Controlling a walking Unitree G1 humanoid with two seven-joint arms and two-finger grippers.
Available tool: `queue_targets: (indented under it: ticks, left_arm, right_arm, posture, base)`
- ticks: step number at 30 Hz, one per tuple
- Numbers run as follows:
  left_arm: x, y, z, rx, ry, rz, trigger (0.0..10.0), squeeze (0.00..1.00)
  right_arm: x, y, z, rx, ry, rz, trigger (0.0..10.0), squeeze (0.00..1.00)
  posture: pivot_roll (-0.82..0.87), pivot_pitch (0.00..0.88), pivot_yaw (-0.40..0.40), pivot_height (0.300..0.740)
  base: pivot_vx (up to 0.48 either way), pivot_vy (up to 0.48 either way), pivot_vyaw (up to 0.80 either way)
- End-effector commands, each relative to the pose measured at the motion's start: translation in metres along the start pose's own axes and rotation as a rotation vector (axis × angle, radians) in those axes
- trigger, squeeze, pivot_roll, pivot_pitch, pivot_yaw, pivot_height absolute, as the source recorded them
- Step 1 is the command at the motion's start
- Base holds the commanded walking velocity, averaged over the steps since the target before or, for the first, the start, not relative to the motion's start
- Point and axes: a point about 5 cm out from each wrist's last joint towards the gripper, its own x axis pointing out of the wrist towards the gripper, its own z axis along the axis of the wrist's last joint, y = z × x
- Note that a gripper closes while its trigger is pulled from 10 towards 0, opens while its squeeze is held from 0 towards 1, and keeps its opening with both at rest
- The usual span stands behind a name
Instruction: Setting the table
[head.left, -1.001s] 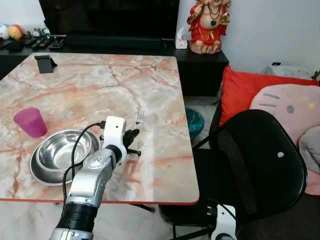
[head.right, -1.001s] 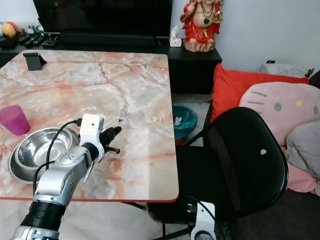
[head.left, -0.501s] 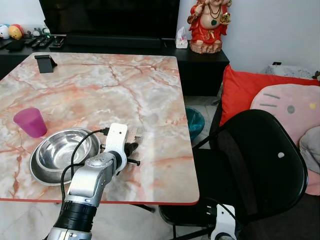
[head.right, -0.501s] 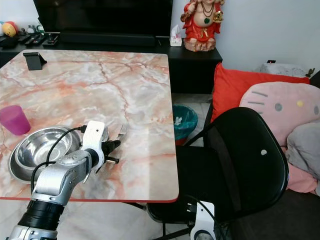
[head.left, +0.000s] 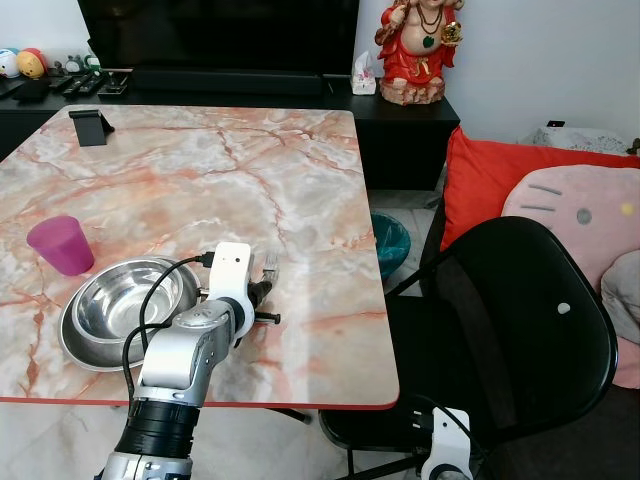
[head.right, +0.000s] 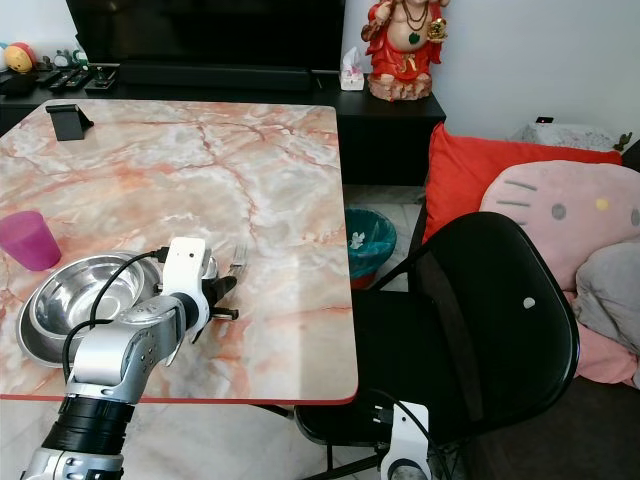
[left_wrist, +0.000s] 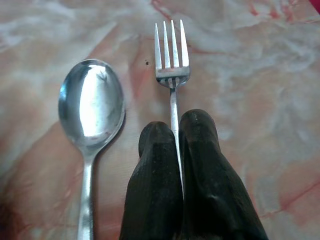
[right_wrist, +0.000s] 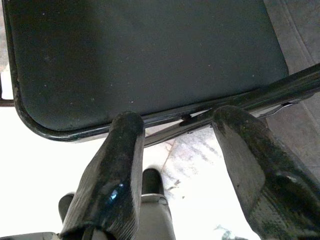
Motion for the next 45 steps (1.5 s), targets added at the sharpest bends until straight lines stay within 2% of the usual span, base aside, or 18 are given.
queue_targets:
  ticks: [1,6,8,9,12,14,17,23,37,45]
  left_arm:
    - [-0.002,-0.004,0.012,0.036,-0.074,-0.017,10.0,0.0]
    - [-0.009,-0.002,0.024,0.112,-0.322,-0.028,10.0,0.0]
    - [-0.012,0.008,0.022,0.166,-0.382,0.043,10.0,0.0]
    - [-0.013,0.01,0.021,0.193,-0.395,0.061,10.0,0.0]
    - [-0.014,0.014,0.016,0.196,-0.42,0.075,10.0,0.0]
    - [-0.02,0.02,0.004,0.252,-0.483,0.1,10.0,0.0]
    - [-0.022,0.019,-0.002,0.274,-0.522,0.111,10.0,0.0]
    - [-0.023,0.019,-0.01,0.346,-0.573,0.164,10.0,0.0]
    - [-0.021,0.02,-0.01,0.342,-0.628,0.169,10.0,0.0]
    - [-0.018,0.017,-0.01,0.336,-0.642,0.156,10.0,0.0]
  right_arm:
    - [0.0,0.001,0.001,-0.002,0.005,0.001,10.0,0.0]
    - [0.0,0.0,0.0,-0.002,0.006,0.001,10.0,0.0]
    - [0.0,0.0,0.0,-0.003,0.006,0.001,10.0,0.0]
    - [0.0,0.0,0.0,-0.004,0.006,0.001,10.0,0.0]
    - [0.0,0.0,0.0,-0.005,0.005,0.001,10.0,0.0]
    - [0.0,-0.001,0.0,-0.005,0.003,-0.001,10.0,0.0]
    - [0.0,-0.002,0.0,-0.005,0.001,-0.002,10.0,0.0]
    - [0.0,-0.002,0.001,-0.008,-0.005,-0.002,10.0,0.0]
    - [0.001,-0.003,0.002,-0.046,-0.003,0.0,10.0,0.0]
    - [0.001,-0.005,0.001,-0.035,0.002,-0.032,10.0,0.0]
  posture:
    - [0.03,0.0,-0.022,0.74]
    - [0.03,0.0,-0.023,0.74]
    - [0.03,0.0,-0.025,0.74]
    - [0.03,0.0,-0.025,0.74]
    - [0.03,0.0,-0.026,0.74]
    - [0.03,0.0,-0.027,0.74]
    - [0.02,0.0,-0.03,0.74]
    - [0.02,0.0,-0.033,0.74]
    - [0.0,0.0,-0.036,0.74]
    - [-0.01,0.0,-0.03,0.74]
  base:
    - [0.0,0.0,0.0]
    - [0.0,0.0,0.0]
    - [0.0,0.0,0.0]
    - [0.0,0.0,0.0]
    - [0.0,0.0,0.0]
    - [0.0,0.0,0.0]
    - [0.0,0.0,0.0]
    - [0.0,0.0,0.0]
    - [0.0,0.0,0.0]
    - [0.0,0.0,0.0]
